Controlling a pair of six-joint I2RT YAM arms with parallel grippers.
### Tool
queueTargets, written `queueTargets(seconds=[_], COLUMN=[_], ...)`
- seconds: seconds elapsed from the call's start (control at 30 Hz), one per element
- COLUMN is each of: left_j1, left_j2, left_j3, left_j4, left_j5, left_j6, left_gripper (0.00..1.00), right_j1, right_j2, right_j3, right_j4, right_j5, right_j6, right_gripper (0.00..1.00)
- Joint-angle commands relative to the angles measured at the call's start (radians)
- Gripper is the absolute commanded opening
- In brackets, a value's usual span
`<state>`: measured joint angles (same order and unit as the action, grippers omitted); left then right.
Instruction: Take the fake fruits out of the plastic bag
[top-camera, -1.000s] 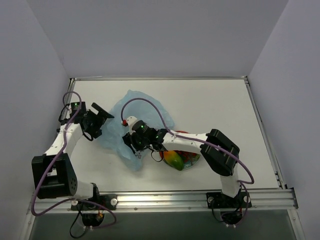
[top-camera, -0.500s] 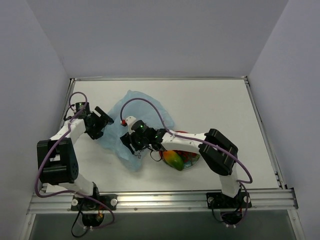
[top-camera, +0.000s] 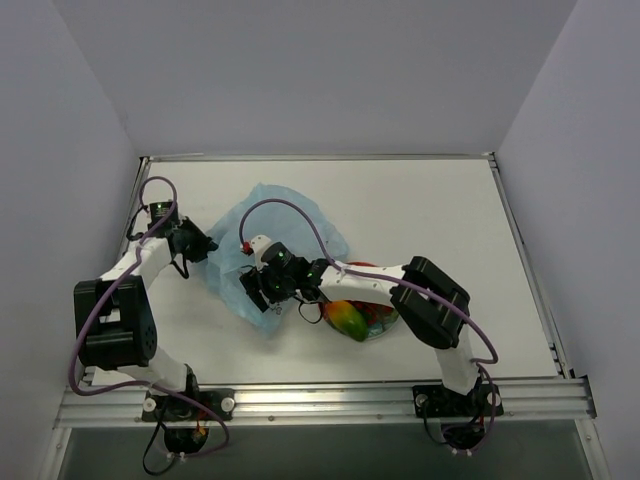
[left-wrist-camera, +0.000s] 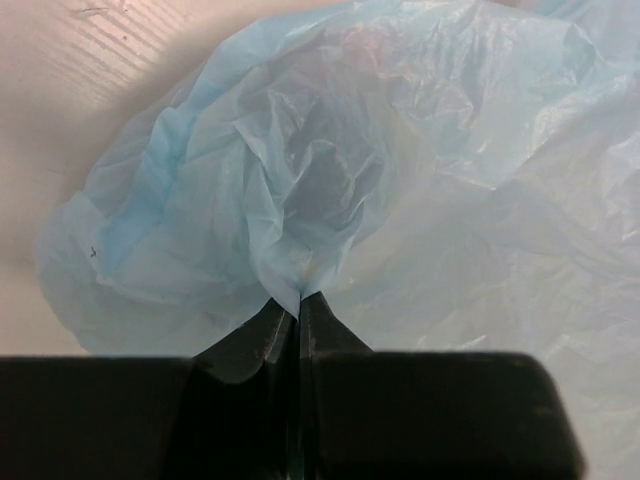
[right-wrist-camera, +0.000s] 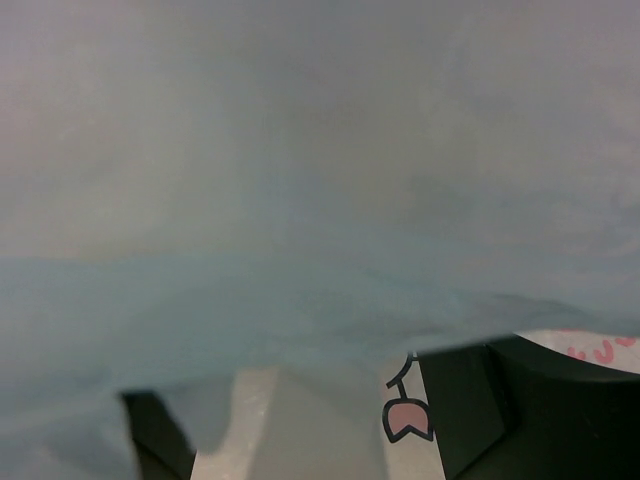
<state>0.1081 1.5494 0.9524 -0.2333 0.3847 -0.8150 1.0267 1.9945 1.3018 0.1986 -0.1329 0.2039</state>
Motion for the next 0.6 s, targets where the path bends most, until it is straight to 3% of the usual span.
queueTargets(seconds=[0.0, 0.23, 0.33, 0.57], left_j1=[0.005, -0.083, -0.166, -0.226], left_j2=[-0.021, -0.087, -0.12, -0.181], left_j3=[0.04, 0.115, 0.16, 0.172], left_j4=[0.045, 0.003, -0.061, -0.104], left_j5=[0.022, 0.022, -0.062, -0.136], left_j6=[0.034, 0.179, 0.267, 0.332], left_gripper=[0.02, 0.02, 0.02, 0.02], right_j1=[-0.01, -0.014, -0.017, -0.028], right_j2=[0.012, 0.053, 0.082, 0.115], right_j3=[0.033, 0.063, 0.082, 0.096], right_j4=[0.018, 0.018, 0.016, 0.018], right_j5=[-0.001, 0.068, 0.088, 0.16], right_j6=[0.0, 0.012, 0.015, 0.037], right_gripper=[0.69, 0.7, 0.73, 0.74])
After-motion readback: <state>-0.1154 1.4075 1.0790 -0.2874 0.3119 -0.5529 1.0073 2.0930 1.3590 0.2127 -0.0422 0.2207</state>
